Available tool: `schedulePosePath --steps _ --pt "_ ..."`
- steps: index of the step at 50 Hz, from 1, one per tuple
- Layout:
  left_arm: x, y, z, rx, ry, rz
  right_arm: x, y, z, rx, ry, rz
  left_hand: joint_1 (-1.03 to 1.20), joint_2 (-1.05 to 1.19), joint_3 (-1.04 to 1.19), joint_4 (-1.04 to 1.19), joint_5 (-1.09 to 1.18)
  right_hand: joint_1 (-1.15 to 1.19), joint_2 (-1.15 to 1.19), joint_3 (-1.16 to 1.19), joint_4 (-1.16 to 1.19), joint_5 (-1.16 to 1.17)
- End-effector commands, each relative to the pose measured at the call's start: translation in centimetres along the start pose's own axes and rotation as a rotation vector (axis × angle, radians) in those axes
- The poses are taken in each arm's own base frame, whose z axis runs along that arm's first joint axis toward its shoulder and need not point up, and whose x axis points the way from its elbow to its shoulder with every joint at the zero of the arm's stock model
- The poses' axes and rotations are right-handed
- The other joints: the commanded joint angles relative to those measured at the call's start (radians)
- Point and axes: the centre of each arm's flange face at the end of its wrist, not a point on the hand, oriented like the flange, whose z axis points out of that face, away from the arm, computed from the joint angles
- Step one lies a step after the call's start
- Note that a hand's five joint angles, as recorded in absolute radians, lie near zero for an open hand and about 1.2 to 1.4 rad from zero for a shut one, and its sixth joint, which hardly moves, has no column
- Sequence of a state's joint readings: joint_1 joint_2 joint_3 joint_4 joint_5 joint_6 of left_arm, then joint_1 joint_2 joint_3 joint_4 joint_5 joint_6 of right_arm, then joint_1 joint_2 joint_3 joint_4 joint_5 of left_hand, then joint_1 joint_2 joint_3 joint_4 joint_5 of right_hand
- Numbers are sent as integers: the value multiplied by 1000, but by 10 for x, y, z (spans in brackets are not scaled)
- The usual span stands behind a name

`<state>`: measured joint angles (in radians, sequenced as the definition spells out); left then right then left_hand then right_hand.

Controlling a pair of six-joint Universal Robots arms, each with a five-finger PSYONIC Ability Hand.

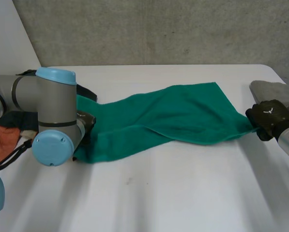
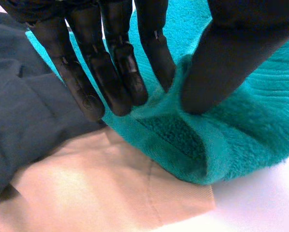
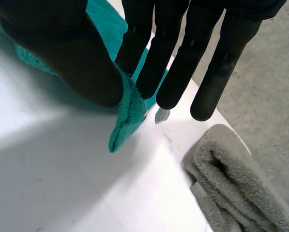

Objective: Fold the laundry.

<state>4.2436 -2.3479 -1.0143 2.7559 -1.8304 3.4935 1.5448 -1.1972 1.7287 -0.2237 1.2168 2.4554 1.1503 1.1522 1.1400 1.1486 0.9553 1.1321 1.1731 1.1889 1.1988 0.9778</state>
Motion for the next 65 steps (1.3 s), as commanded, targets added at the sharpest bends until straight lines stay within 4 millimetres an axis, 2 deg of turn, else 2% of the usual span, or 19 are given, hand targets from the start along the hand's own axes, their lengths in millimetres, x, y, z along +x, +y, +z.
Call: schedulePosePath --steps 1,5,9,13,17,20,23,30,34,35,38,39,42,43,46,47,51,57,65 --pt "-14 -11 -18 1 -28 21 19 -23 -9 12 27 -9 246 244 256 248 266 264 223 207 197 244" --pt "-40 -23 -52 1 -69 -13 48 -46 -25 -10 54 -7 246 244 256 248 266 264 223 207 197 244" --pt "-60 -35 -90 60 -54 -50 84 -77 -57 -54 69 -45 246 244 256 248 266 264 223 207 197 244" --pt "-68 -30 -134 76 31 -46 99 -90 -85 -104 27 -95 246 244 256 248 266 264 223 207 197 244" --pt "-63 -13 -163 58 139 7 94 -84 -102 -173 -99 -160 246 244 256 248 266 264 223 207 197 244" --pt "-60 -4 -171 53 183 47 85 -78 -105 -198 -181 -216 246 244 256 248 266 264 223 207 197 244" --pt "-56 3 -164 47 186 76 78 -65 -98 -232 -234 -237 246 244 256 248 266 264 223 207 197 244" --pt "-50 2 -100 113 61 74 55 -48 -58 -231 -237 -161 246 244 256 248 266 264 223 207 197 244" --pt "-51 -18 -58 223 -47 66 50 -37 -26 -239 -150 -172 246 244 256 248 266 264 223 207 197 244" --pt "-53 -31 -44 286 -93 57 49 -37 -19 -233 -137 -176 246 244 256 248 266 264 223 207 197 244" --pt "-62 -61 -31 411 -163 29 52 -52 8 -146 -15 -198 246 244 256 248 266 264 223 207 197 244" --pt "-69 -82 -29 502 -202 8 61 -68 19 -75 64 -189 246 244 256 248 266 264 223 207 197 244" --pt "-84 -121 -32 672 -263 -26 83 -100 31 81 215 -139 246 244 256 248 266 264 223 207 197 244" --pt "-97 -146 -38 794 -307 -57 99 -124 34 209 307 -90 246 244 256 248 266 264 223 207 197 244" --pt "-113 -177 -53 970 -352 -108 123 -157 30 417 426 -1 246 244 256 248 266 264 223 207 197 244" --pt "-122 -193 -62 1063 -373 -145 138 -180 22 566 493 32 246 244 256 248 266 264 223 207 197 244" --pt "-141 -210 -73 1203 -376 -240 160 -211 4 854 591 95 246 244 256 248 266 264 223 207 197 244" --pt "-152 -205 -63 1201 -344 -319 153 -201 11 837 570 93 246 244 256 248 266 264 223 207 197 244" --pt "-124 -158 -22 1028 -235 -333 117 -149 42 608 379 136 246 244 256 248 266 264 223 207 197 244"
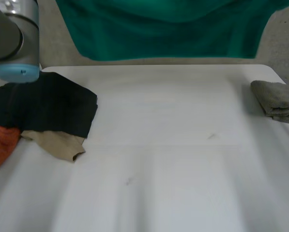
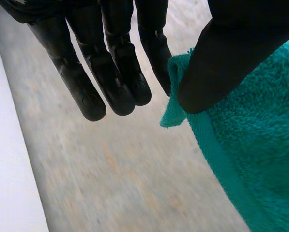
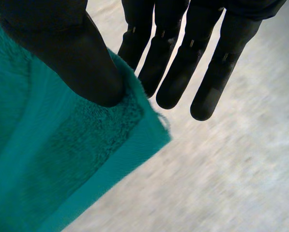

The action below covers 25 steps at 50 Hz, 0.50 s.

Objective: Fold the laundry.

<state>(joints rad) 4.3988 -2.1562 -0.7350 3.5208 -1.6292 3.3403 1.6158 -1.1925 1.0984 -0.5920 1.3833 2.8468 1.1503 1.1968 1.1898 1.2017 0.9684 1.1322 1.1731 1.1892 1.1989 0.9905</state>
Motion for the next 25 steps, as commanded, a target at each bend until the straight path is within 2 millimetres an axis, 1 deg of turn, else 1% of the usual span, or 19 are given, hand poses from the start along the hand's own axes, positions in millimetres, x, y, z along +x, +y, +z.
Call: schedulePosePath --steps 1,3,4,5,7,8,11,12,15,16,18,19,21,22,23,25 --pt "14 60 -44 -203 73 -22 -29 59 -39 -277 -148 34 246 199 206 195 253 264 223 207 197 231" --pt "19 74 -58 -249 91 -26 -35 73 -50 -342 -175 36 246 199 206 195 253 264 223 207 197 231" --pt "25 87 -74 -296 119 -28 -37 80 -56 -377 -188 34 246 199 206 195 253 264 223 207 197 231" --pt "28 93 -81 -320 127 -27 -45 92 -69 -439 -222 32 246 199 206 195 253 264 223 207 197 231" --pt "33 105 -99 -380 147 -23 -53 103 -83 -503 -269 14 246 199 206 195 253 264 223 207 197 231" --pt "38 115 -117 -441 168 -16 -58 111 -96 -559 -314 -9 246 199 206 195 253 264 223 207 197 231" --pt "42 124 -141 -529 199 2 -67 121 -117 -643 -400 -55 246 199 206 195 253 264 223 207 197 231" --pt "42 129 -157 -596 220 27 -69 124 -131 -698 -454 -82 246 199 206 195 253 264 223 207 197 231" --pt "41 127 -179 -696 260 58 -67 126 -146 -776 -519 -120 246 199 206 195 253 264 223 207 197 231" --pt "39 124 -194 -777 288 79 -64 125 -155 -831 -556 -139 246 199 206 195 253 264 223 207 197 231" --pt "37 120 -207 -845 313 100 -59 122 -163 -889 -592 -152 246 199 206 195 253 264 223 207 197 231" --pt "34 112 -219 -908 338 129 -52 117 -171 -949 -626 -163 246 199 206 195 253 264 223 207 197 231" --pt "30 103 -229 -966 368 156 -43 111 -178 -1012 -655 -175 246 199 206 195 253 264 223 207 197 231" --pt "25 91 -239 -1017 396 186 -38 107 -183 -1053 -672 -181 246 199 206 195 253 264 223 207 197 231" --pt "22 84 -245 -1045 413 203 -26 98 -190 -1115 -696 -193 246 199 206 195 253 264 223 207 197 231" --pt "16 71 -255 -1090 440 228 -15 87 -198 -1174 -725 -195 246 199 206 195 253 264 223 207 197 231"
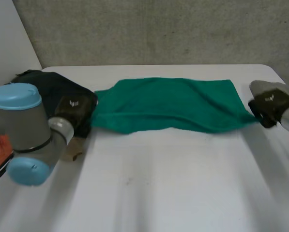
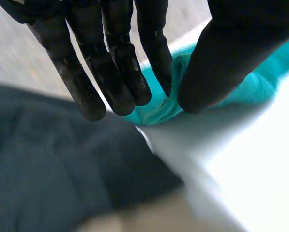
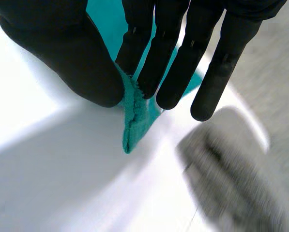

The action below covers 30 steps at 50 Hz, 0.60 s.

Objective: Fold the laundry.

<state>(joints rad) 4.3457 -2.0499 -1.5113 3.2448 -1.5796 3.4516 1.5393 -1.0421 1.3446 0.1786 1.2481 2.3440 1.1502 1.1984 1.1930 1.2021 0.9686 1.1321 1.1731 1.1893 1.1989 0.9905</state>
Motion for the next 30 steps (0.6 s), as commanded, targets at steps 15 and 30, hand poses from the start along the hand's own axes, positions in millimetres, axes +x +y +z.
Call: schedulePosePath --steps 15,30 --pt "-19 -1 -120 -262 185 249 22 27 -103 -231 -223 -126 246 198 203 194 253 264 223 207 197 231" --pt "-28 -13 -15 -125 -91 137 20 1 5 99 77 -73 246 198 203 194 253 264 223 207 197 231"
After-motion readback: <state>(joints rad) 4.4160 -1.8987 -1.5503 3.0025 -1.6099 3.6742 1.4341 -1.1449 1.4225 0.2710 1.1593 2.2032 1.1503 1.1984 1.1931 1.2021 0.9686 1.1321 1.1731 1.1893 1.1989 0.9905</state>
